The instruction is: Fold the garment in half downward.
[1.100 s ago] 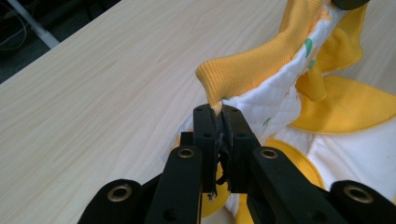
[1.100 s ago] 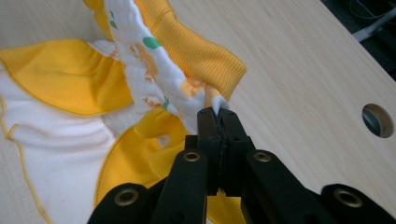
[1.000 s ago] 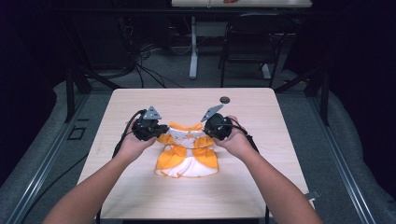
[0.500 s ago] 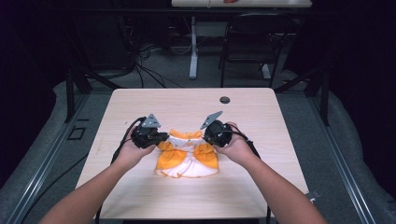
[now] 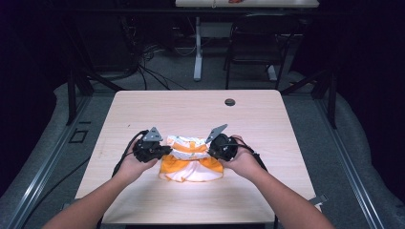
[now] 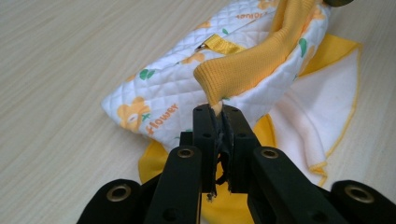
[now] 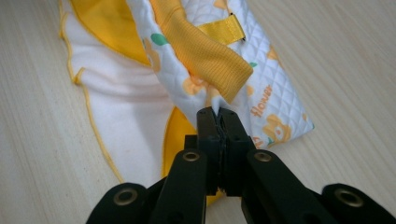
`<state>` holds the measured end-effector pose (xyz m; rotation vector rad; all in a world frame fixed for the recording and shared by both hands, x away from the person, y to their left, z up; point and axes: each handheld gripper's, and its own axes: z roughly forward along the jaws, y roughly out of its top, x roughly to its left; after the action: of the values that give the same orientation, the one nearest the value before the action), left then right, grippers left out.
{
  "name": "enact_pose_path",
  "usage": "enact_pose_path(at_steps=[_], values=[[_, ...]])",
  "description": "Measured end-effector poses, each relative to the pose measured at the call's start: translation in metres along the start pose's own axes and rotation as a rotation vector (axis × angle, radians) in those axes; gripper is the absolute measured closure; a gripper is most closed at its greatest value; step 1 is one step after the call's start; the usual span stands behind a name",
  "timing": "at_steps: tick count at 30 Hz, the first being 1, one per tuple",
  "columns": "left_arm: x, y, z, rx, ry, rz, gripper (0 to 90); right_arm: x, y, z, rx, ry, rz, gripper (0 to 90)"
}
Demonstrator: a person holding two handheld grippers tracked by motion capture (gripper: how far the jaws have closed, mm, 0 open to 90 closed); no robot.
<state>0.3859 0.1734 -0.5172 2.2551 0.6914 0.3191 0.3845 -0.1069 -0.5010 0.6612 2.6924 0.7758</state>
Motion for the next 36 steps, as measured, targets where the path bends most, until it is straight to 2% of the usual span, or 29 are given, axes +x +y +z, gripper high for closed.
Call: enact_pose_path(at_steps=[4,7,11,14,19,23,26,28,31,36], values=[[-0.005,-0.006,0.000,0.001,-0.009,0.004,85.3,0.004,-0.006,0.003,-0.013,0.022,0.021,88.5],[-0.009,-0.010,0.000,0.012,-0.020,0.009,85.1,0.008,-0.010,0.005,0.007,0.027,0.003,87.7],[-0.015,-0.014,-0.003,0.021,-0.035,0.018,83.9,0.012,-0.014,0.003,-0.012,0.055,0.032,82.6],[-0.018,-0.013,-0.011,0.001,-0.049,0.015,81.5,0.015,-0.016,-0.004,-0.027,0.060,0.038,77.1],[-0.014,-0.003,-0.021,-0.032,-0.034,0.010,79.8,0.010,-0.014,-0.017,-0.072,0.041,0.053,80.1],[-0.011,0.002,-0.014,-0.034,-0.025,-0.018,83.8,0.005,-0.010,-0.014,-0.085,0.023,0.076,86.0],[-0.008,0.002,-0.004,-0.018,-0.022,-0.023,87.0,0.005,-0.005,-0.007,-0.102,0.019,0.089,87.4],[-0.007,0.001,0.003,-0.008,-0.025,-0.031,89.3,0.006,0.000,0.000,-0.113,0.029,0.099,88.4],[-0.007,-0.002,0.007,0.006,-0.042,-0.037,89.5,0.007,0.002,0.008,-0.096,0.059,0.101,89.3],[-0.016,-0.011,0.011,0.036,-0.077,-0.011,89.7,0.016,-0.002,0.014,-0.063,0.092,0.072,89.6]])
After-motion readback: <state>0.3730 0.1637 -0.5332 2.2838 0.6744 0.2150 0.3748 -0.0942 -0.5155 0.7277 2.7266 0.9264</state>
